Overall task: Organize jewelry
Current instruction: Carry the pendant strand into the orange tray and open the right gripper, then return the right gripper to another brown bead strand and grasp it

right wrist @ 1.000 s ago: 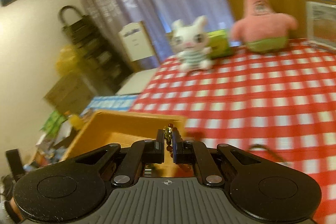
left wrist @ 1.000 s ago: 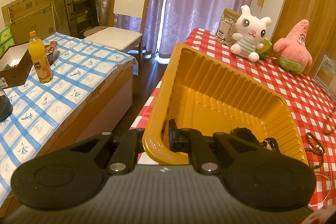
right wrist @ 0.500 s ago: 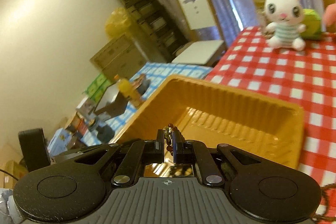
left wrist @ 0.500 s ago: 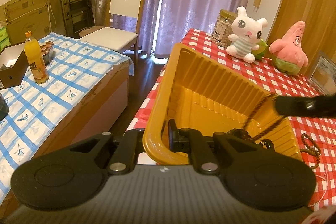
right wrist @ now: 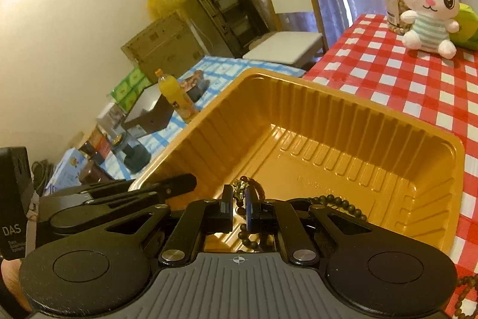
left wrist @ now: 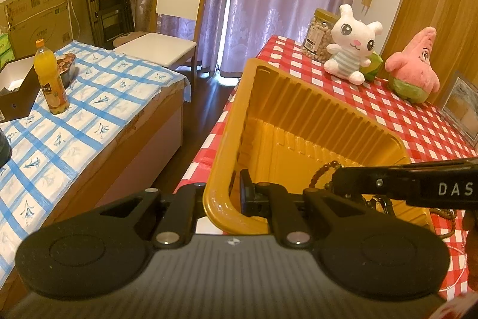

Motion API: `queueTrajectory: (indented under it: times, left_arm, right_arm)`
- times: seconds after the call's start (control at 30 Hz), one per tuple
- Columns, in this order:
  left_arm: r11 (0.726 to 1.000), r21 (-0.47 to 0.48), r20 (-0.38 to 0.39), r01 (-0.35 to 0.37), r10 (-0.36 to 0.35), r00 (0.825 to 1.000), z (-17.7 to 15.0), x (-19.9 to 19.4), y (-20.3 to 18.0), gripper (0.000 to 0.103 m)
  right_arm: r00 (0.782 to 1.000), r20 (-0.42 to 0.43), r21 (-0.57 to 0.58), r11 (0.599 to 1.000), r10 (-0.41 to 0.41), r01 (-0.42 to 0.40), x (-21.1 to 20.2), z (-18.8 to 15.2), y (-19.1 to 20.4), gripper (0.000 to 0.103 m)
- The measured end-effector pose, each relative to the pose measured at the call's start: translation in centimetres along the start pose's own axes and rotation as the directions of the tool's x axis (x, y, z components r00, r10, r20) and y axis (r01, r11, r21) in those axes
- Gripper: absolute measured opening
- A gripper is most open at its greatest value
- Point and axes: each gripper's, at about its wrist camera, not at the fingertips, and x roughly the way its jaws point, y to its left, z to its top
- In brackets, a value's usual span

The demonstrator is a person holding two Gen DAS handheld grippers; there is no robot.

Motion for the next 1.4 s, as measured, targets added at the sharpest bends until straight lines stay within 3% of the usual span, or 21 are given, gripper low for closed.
queueTrajectory:
  times: [0.03,0.1,0.17,0.43,0.67,0.83,1.03,1.17,1.4]
  left_arm:
    - [1.0,0.0,0.0,0.0,0.0,1.0,0.0,0.0,0.0,0.009]
    - [1.0,-0.001,-0.003,-0.001,0.001,1.0,0.0,0.0,0.0,0.009]
    - [1.0,-0.002,-0.006,-0.003,0.003,1.0,0.0,0.1,0.1,0.009]
    - [1.0,0.002,-0.003,-0.014,0.014,1.0,0.0,0.3,0.1,0.009]
    - [0.999,0.011,-0.002,-0.031,0.031,1.0,0.1,0.3,-0.2,0.009]
    - [0.999,0.009,-0.005,-0.044,0.044,0.999,0.2,0.5,-0.3,0.009]
    - [0.998,0.018,-0.008,-0.063,0.064,0.998,0.1,0.5,-0.6,0.01]
    - [0.997,0.007,-0.008,-0.071,0.071,0.997,0.2,0.5,-0.8,0.01]
    - [0.996,0.001,-0.002,-0.088,0.088,0.996,0.1,0.3,-1.1,0.01]
  right_arm:
    - [1.0,0.001,0.002,1.0,0.0,0.0,-0.1,0.0,-0.1,0.013]
    - [1.0,0.011,0.005,1.0,-0.002,0.002,-0.4,-0.1,-0.1,0.04]
    - [0.999,0.037,0.014,1.0,-0.015,0.014,-1.1,-0.1,-0.2,0.046]
    - [0.991,0.091,0.082,0.993,-0.098,0.09,-4.9,-0.6,-2.8,0.046]
    - [0.969,0.096,0.197,0.958,-0.229,0.207,-10.2,-4.0,-7.6,0.046]
    - [0.934,0.064,0.305,0.898,-0.352,0.317,-14.3,-7.5,-11.8,0.046]
    - [0.866,0.023,0.35,0.815,-0.5,0.461,-17.6,-9.8,-16.5,0.045]
    - [0.845,0.02,0.333,0.8,-0.535,0.499,-18.4,-10.3,-18.2,0.035]
    - [0.842,0.029,0.266,0.816,-0.539,0.513,-17.2,-9.9,-19.5,0.019]
